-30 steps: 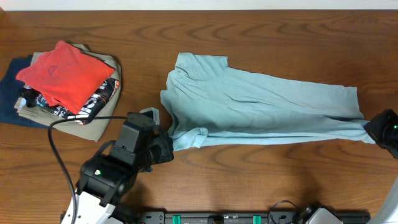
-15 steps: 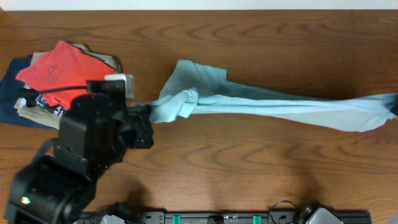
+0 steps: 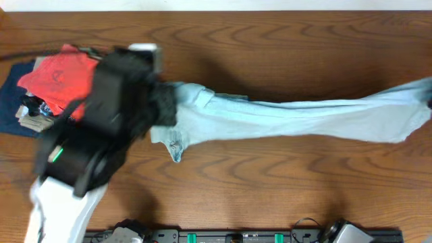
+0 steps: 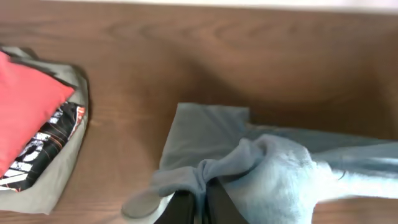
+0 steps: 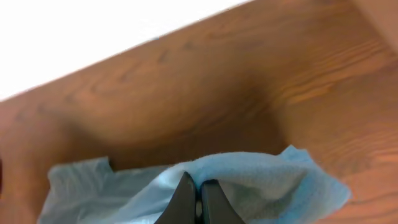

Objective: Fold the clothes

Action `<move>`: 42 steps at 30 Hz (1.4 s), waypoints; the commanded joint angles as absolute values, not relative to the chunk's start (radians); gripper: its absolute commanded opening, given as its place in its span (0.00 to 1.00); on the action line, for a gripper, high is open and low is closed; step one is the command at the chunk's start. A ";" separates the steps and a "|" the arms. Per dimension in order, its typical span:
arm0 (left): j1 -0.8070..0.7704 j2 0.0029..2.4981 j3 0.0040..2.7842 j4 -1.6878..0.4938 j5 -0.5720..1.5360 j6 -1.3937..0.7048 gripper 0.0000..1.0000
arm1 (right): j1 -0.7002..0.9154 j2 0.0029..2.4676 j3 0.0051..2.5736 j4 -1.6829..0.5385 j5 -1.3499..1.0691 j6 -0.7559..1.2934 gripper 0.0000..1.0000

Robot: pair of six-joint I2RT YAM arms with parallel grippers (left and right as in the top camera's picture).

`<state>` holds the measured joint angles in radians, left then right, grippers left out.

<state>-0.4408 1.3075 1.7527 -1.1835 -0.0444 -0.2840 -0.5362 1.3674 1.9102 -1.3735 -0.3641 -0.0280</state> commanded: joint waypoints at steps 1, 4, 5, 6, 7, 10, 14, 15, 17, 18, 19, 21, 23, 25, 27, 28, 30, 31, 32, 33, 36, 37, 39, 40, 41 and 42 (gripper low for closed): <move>-0.397 1.414 1.758 -1.164 -0.068 -0.238 0.06 | -0.466 1.481 1.914 -1.354 -0.344 -0.068 0.01; -0.337 1.507 1.758 -1.094 -0.068 -0.209 0.06 | -0.428 1.581 1.914 -1.283 -0.344 -0.054 0.01; -0.313 1.540 1.758 -1.055 -0.067 -0.196 0.06 | -0.418 1.617 1.914 -1.243 -0.344 -0.038 0.01; -0.294 1.565 1.758 -1.019 -0.063 -0.181 0.06 | -0.410 1.649 1.914 -1.199 -0.344 -0.021 0.01; -0.265 1.604 1.758 -0.950 -0.061 -0.160 0.06 | -0.399 1.695 1.914 -1.116 -0.344 0.016 0.01; -0.203 1.665 1.758 -0.772 -0.061 -0.150 0.06 | -0.385 1.763 1.914 -0.927 -0.344 0.104 0.01; -0.126 1.695 1.767 -0.500 -0.026 -0.150 0.06 | -0.381 1.792 1.914 -0.659 -0.343 0.231 0.01; -0.110 1.694 1.777 -0.430 0.002 -0.150 0.06 | -0.383 1.789 1.917 -0.587 -0.340 0.264 0.01; -0.086 1.691 1.809 -0.315 0.037 -0.170 0.06 | -0.393 1.780 1.933 -0.509 -0.336 0.315 0.01; -0.079 1.691 1.833 -0.276 0.043 -0.185 0.06 | -0.401 1.774 1.946 -0.482 -0.326 0.346 0.01; -0.073 1.691 1.867 -0.245 0.045 -0.197 0.06 | -0.410 1.767 1.964 -0.467 -0.317 0.371 0.01; -0.073 1.691 1.945 -0.223 0.045 -0.196 0.06 | -0.432 1.758 2.009 -0.461 -0.313 0.378 0.01; -0.074 1.691 2.010 -0.234 0.059 -0.195 0.06 | -0.454 1.752 2.047 -0.476 -0.310 0.377 0.01; -0.074 1.690 2.054 -0.263 0.109 -0.196 0.06 | -0.471 1.746 2.072 -0.511 -0.310 0.357 0.01; -0.074 1.685 2.071 -0.320 0.156 -0.196 0.06 | -0.479 1.739 2.076 -0.572 -0.310 0.323 0.01; -0.074 1.682 2.071 -0.368 0.173 -0.196 0.06 | -0.480 1.739 2.076 -0.614 -0.310 0.295 0.01; -0.074 1.681 2.071 -0.499 0.194 -0.196 0.06 | -0.478 1.739 2.075 -0.733 -0.280 0.235 0.01; -0.074 1.681 2.070 -0.588 0.199 -0.196 0.06 | -0.474 1.742 2.072 -0.801 -0.241 0.210 0.01; -0.074 1.684 2.069 -0.667 0.199 -0.196 0.06 | -0.471 1.745 2.069 -0.860 -0.197 0.196 0.01; -0.075 1.686 2.065 -0.760 0.199 -0.196 0.06 | -0.468 1.748 2.064 -0.925 -0.143 0.178 0.01; -0.087 1.693 2.040 -1.015 0.236 -0.196 0.06 | -0.463 1.761 2.023 -1.069 0.017 0.167 0.01; -0.095 1.696 2.025 -1.089 0.261 -0.196 0.06 | -0.463 1.762 1.990 -1.104 0.064 0.167 0.01; -0.113 1.703 1.983 -1.199 0.299 -0.196 0.06 | -0.464 1.762 1.921 -1.157 0.120 0.167 0.01; -0.125 1.706 1.956 -1.246 0.300 -0.196 0.06 | -0.465 1.762 1.890 -1.175 0.135 0.167 0.01; -0.138 1.709 1.919 -1.285 0.299 -0.195 0.06 | -0.464 1.762 1.839 -1.191 0.150 0.167 0.01; -0.146 1.710 1.886 -1.306 0.299 -0.195 0.06 | -0.464 1.762 1.802 -1.196 0.155 0.167 0.01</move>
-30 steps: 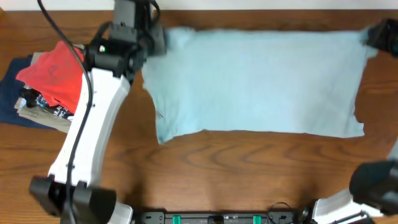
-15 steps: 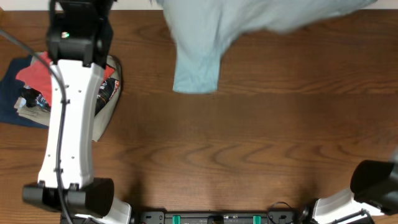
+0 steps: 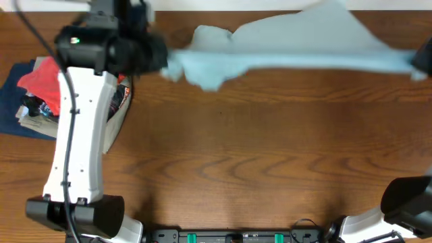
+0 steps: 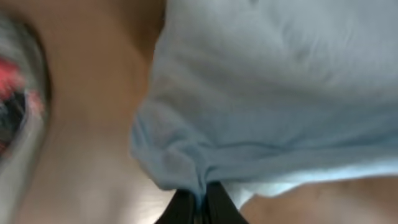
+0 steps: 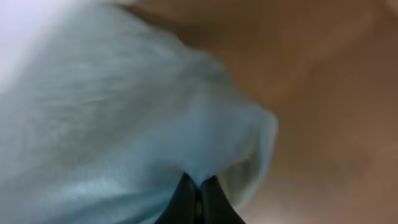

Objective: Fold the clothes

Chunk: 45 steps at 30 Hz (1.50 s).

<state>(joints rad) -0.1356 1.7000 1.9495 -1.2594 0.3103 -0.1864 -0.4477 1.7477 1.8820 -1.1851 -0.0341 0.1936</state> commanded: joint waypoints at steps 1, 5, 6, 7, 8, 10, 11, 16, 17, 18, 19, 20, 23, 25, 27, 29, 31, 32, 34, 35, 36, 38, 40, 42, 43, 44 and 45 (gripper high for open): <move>-0.155 1.710 1.842 -1.321 0.299 -0.196 0.06 | -0.465 1.762 1.760 -1.199 0.159 0.167 0.01; -0.182 1.709 1.678 -1.333 0.300 -0.195 0.06 | -0.466 1.762 1.607 -1.185 0.162 0.178 0.01; -0.186 1.709 1.644 -1.333 0.299 -0.195 0.06 | -0.466 1.762 1.579 -1.185 0.162 0.178 0.01; -0.187 1.709 1.623 -1.333 0.299 -0.195 0.06 | -0.466 1.762 1.558 -1.187 0.161 0.178 0.01; -0.187 1.709 1.611 -1.337 0.299 -0.195 0.06 | -0.466 1.761 1.545 -1.194 0.161 0.178 0.01; -0.187 1.703 1.610 -1.345 0.300 -0.195 0.06 | -0.466 1.761 1.544 -1.207 0.158 0.179 0.01; -0.187 1.692 1.613 -1.343 0.300 -0.195 0.07 | -0.466 1.755 1.547 -1.210 0.145 0.178 0.01; -0.187 1.592 1.667 -1.330 0.299 -0.171 0.06 | -0.466 1.682 1.592 -1.224 0.053 0.166 0.01; -0.187 1.559 1.689 -1.322 0.299 -0.171 0.06 | -0.467 1.654 1.610 -1.224 0.022 0.154 0.01; -0.187 1.528 1.707 -1.313 0.299 -0.171 0.06 | -0.467 1.631 1.624 -1.224 0.000 0.147 0.01; -0.187 1.499 1.721 -1.302 0.299 -0.172 0.06 | -0.467 1.603 1.642 -1.224 -0.023 0.141 0.01; -0.187 1.459 1.739 -1.284 0.299 -0.173 0.06 | -0.471 1.569 1.665 -1.224 -0.049 0.140 0.01; -0.187 1.359 1.774 -1.232 0.299 -0.173 0.06 | -0.493 1.480 1.734 -1.224 -0.106 0.140 0.01; -0.187 1.285 1.789 -1.184 0.299 -0.173 0.06 | -0.518 1.420 1.786 -1.224 -0.133 0.141 0.01; -0.187 1.201 1.792 -1.117 0.293 -0.173 0.06 | -0.554 1.358 1.842 -1.223 -0.143 0.151 0.01; -0.187 1.124 1.792 -1.055 0.263 -0.178 0.06 | -0.598 1.300 1.892 -1.222 -0.143 0.176 0.01; -0.187 1.054 1.792 -0.999 0.224 -0.195 0.06 | -0.635 1.250 1.931 -1.217 -0.148 0.194 0.01; -0.187 1.016 1.792 -0.966 0.206 -0.200 0.06 | -0.648 1.227 1.945 -1.211 -0.157 0.194 0.01; -0.187 0.964 1.792 -0.919 0.187 -0.200 0.06 | -0.661 1.193 1.967 -1.193 -0.166 0.195 0.01; -0.187 0.947 1.792 -0.900 0.186 -0.200 0.06 | -0.661 1.180 1.974 -1.182 -0.166 0.195 0.01; -0.187 0.929 1.792 -0.879 0.186 -0.204 0.06 | -0.661 1.167 1.981 -1.166 -0.167 0.199 0.01; -0.187 0.920 1.792 -0.859 0.186 -0.204 0.06 | -0.661 1.159 1.985 -1.143 -0.175 0.202 0.01; -0.187 0.929 1.792 -0.854 0.186 -0.204 0.06 | -0.661 1.161 1.985 -1.124 -0.204 0.201 0.01; -0.187 0.959 1.792 -0.855 0.186 -0.204 0.06 | -0.661 1.179 1.985 -1.121 -0.240 0.194 0.01; -0.187 0.984 1.792 -0.858 0.186 -0.204 0.06 | -0.661 1.198 1.985 -1.122 -0.271 0.177 0.01; -0.187 1.007 1.792 -0.861 0.186 -0.204 0.06 | -0.661 1.213 1.985 -1.123 -0.288 0.170 0.01; -0.187 1.036 1.792 -0.862 0.186 -0.204 0.06 | -0.660 1.229 1.985 -1.126 -0.304 0.163 0.01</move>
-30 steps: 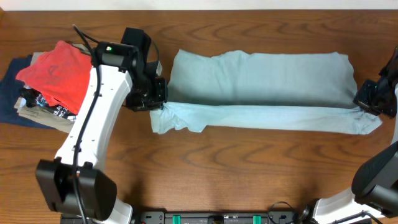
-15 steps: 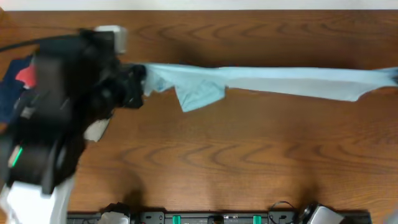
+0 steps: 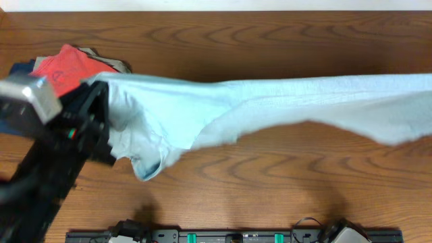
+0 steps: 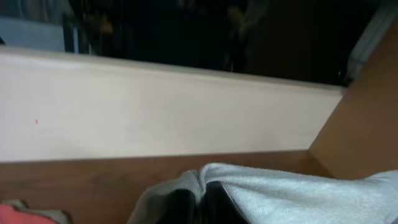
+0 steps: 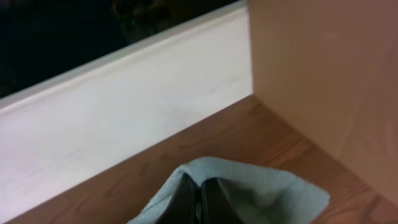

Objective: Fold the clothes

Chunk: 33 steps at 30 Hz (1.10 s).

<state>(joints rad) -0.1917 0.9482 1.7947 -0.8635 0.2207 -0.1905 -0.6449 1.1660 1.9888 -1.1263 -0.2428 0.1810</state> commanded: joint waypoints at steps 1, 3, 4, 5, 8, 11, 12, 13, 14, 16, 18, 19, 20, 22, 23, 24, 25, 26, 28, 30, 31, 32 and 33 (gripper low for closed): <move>-0.187 1.063 1.792 -0.862 0.187 -0.204 0.06 | -0.659 1.247 1.985 -1.129 -0.317 0.159 0.01; -0.187 1.135 1.792 -0.861 0.187 -0.204 0.06 | -0.649 1.300 1.985 -1.137 -0.331 0.155 0.01; -0.187 1.168 1.792 -0.859 0.187 -0.204 0.06 | -0.643 1.327 1.985 -1.138 -0.331 0.149 0.01; -0.187 1.209 1.792 -0.855 0.187 -0.203 0.06 | -0.634 1.354 1.985 -1.140 -0.332 0.141 0.01; -0.187 1.338 1.792 -0.824 0.186 -0.202 0.06 | -0.594 1.451 1.985 -1.134 -0.334 0.120 0.01; -0.184 1.480 1.792 -0.744 0.187 -0.195 0.06 | -0.537 1.573 1.985 -1.082 -0.334 0.116 0.01; -0.181 1.517 1.792 -0.708 0.187 -0.195 0.06 | -0.521 1.605 1.985 -1.051 -0.334 0.120 0.01; -0.178 1.552 1.792 -0.666 0.187 -0.196 0.06 | -0.503 1.638 1.985 -1.011 -0.334 0.130 0.01; -0.173 1.589 1.792 -0.606 0.187 -0.196 0.06 | -0.485 1.673 1.985 -0.957 -0.334 0.150 0.01; -0.160 1.647 1.794 -0.469 0.186 -0.213 0.06 | -0.454 1.730 1.985 -0.822 -0.333 0.216 0.01; -0.144 1.679 1.813 -0.359 0.189 -0.282 0.06 | -0.442 1.753 1.985 -0.698 -0.334 0.309 0.01; -0.134 1.686 1.834 -0.318 0.208 -0.316 0.06 | -0.440 1.753 1.985 -0.630 -0.334 0.361 0.01; -0.126 1.687 1.856 -0.281 0.240 -0.335 0.06 | -0.440 1.748 1.985 -0.569 -0.334 0.393 0.01; -0.111 1.686 1.922 -0.199 0.285 -0.368 0.06 | -0.448 1.724 1.989 -0.429 -0.332 0.455 0.01; -0.107 1.686 1.962 -0.171 0.284 -0.374 0.06 | -0.453 1.709 1.991 -0.377 -0.330 0.474 0.01; -0.102 1.686 2.023 -0.147 0.283 -0.372 0.06 | -0.463 1.686 1.996 -0.325 -0.325 0.494 0.01; -0.099 1.686 2.069 -0.137 0.283 -0.372 0.06 | -0.469 1.667 2.000 -0.300 -0.317 0.498 0.01; -0.095 1.686 2.123 -0.136 0.281 -0.372 0.06 | -0.479 1.644 2.001 -0.284 -0.301 0.497 0.01; -0.094 1.686 2.210 -0.175 0.282 -0.361 0.06 | -0.497 1.601 2.001 -0.302 -0.263 0.489 0.01; -0.095 1.685 2.286 -0.281 0.305 -0.348 0.06 | -0.514 1.563 2.001 -0.367 -0.243 0.450 0.01; -0.096 1.684 2.307 -0.348 0.323 -0.345 0.06 | -0.517 1.553 2.001 -0.406 -0.242 0.421 0.01; -0.097 1.683 2.318 -0.428 0.342 -0.345 0.06 | -0.518 1.546 2.001 -0.457 -0.242 0.388 0.01; -0.097 1.681 2.319 -0.499 0.362 -0.345 0.06 | -0.518 1.543 2.001 -0.508 -0.243 0.356 0.01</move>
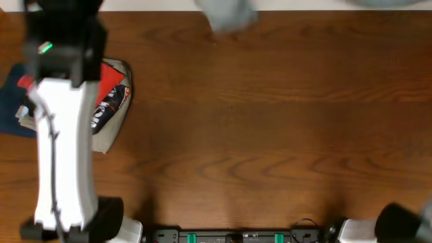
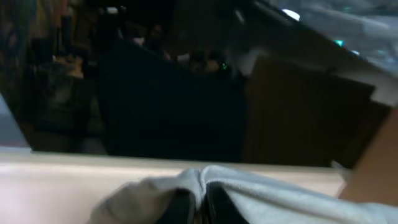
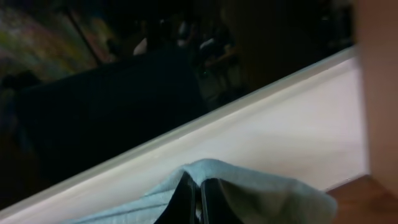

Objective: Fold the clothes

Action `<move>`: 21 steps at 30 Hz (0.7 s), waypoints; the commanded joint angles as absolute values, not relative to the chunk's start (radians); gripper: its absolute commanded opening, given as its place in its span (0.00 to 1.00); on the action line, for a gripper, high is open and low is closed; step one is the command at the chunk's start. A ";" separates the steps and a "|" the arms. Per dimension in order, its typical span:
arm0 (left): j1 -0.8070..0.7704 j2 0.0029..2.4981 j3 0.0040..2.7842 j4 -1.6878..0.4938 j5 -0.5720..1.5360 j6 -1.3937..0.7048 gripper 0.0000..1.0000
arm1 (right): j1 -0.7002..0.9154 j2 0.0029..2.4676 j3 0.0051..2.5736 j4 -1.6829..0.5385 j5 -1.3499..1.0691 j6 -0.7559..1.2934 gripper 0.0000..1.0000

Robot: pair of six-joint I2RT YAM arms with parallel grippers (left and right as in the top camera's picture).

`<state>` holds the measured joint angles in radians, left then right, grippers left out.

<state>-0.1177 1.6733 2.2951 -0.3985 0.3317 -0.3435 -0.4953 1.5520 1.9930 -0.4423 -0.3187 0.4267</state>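
The light blue garment shows in the overhead view only as a blurred bunch (image 1: 229, 17) and a sliver (image 1: 385, 2) at the table's far edge. The rest of it is out of frame. My left gripper (image 2: 200, 205) is shut on a fold of the cloth (image 2: 261, 199), raised high and facing the dark room beyond the white back wall. My right gripper (image 3: 199, 199) is likewise shut on another fold of the cloth (image 3: 267, 190), also raised. The left arm (image 1: 61, 81) reaches up along the left side.
A pile of other clothes (image 1: 108, 101), red, dark printed and grey, lies at the left under the left arm, with a navy piece (image 1: 10, 101) beside it. The brown wooden table (image 1: 256, 128) spans the view. A white back wall (image 3: 273, 137) borders the far edge.
The garment hung spread across the middle of the table between both grippers. Now it is up at the far edge, mostly out of the overhead view, and both wrist cameras face over the back wall.
First the garment lay stretched left to right on the table with both grippers shut on its ends. Then it was held at the far edge. Then it hung spread over the table's middle. Now it is at the far edge again, still held by both.
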 commanded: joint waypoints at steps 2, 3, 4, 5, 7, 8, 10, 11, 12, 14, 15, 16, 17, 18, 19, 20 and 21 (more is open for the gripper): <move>-0.098 1.686 2.311 -0.702 0.386 -0.336 0.06 | -0.513 1.547 2.000 -0.645 -0.242 0.288 0.01; -0.103 1.692 2.300 -0.806 0.385 -0.320 0.06 | -0.508 1.554 2.000 -0.721 -0.235 0.254 0.01; -0.108 1.704 2.288 -0.907 0.385 -0.292 0.06 | -0.502 1.564 2.000 -0.792 -0.229 0.218 0.01; -0.113 1.719 2.277 -0.987 0.385 -0.270 0.06 | -0.496 1.578 2.000 -0.858 -0.218 0.184 0.01; -0.128 1.763 2.240 -1.154 0.385 -0.236 0.06 | -0.483 1.622 1.999 -0.985 -0.175 0.138 0.01; -0.136 1.782 2.220 -1.209 0.385 -0.217 0.06 | -0.476 1.648 1.999 -1.043 -0.150 0.123 0.01; -0.153 1.826 2.170 -1.312 0.385 -0.178 0.06 | -0.469 1.706 1.998 -1.139 -0.104 0.113 0.01; -0.162 1.849 2.139 -1.356 0.385 -0.167 0.06 | -0.467 1.738 1.996 -1.184 -0.085 0.105 0.01; -0.170 1.869 2.111 -1.391 0.385 -0.153 0.06 | -0.466 1.766 1.994 -1.217 -0.072 0.099 0.01; -0.184 1.909 2.033 -1.450 0.385 -0.123 0.06 | -0.463 1.830 1.992 -1.285 -0.051 0.094 0.01; -0.191 1.924 1.988 -1.464 0.385 -0.115 0.06 | -0.463 1.860 1.991 -1.313 -0.049 0.089 0.01; -0.196 1.935 1.938 -1.466 0.385 -0.107 0.06 | -0.463 1.895 1.991 -1.345 -0.049 0.088 0.01; -0.200 1.941 1.893 -1.461 0.385 -0.108 0.06 | -0.464 1.918 1.991 -1.369 -0.049 0.088 0.01; -0.203 1.942 1.835 -1.450 0.385 -0.107 0.06 | -0.464 1.940 1.989 -1.392 -0.048 0.088 0.01; -0.205 1.942 1.787 -1.434 0.385 -0.105 0.06 | -0.464 1.963 1.984 -1.417 -0.047 0.088 0.01; -0.205 1.941 1.736 -1.420 0.385 -0.105 0.06 | -0.464 1.984 1.977 -1.443 -0.037 0.088 0.01; -0.204 1.941 1.690 -1.411 0.385 -0.105 0.06 | -0.464 2.004 1.965 -1.468 -0.021 0.089 0.01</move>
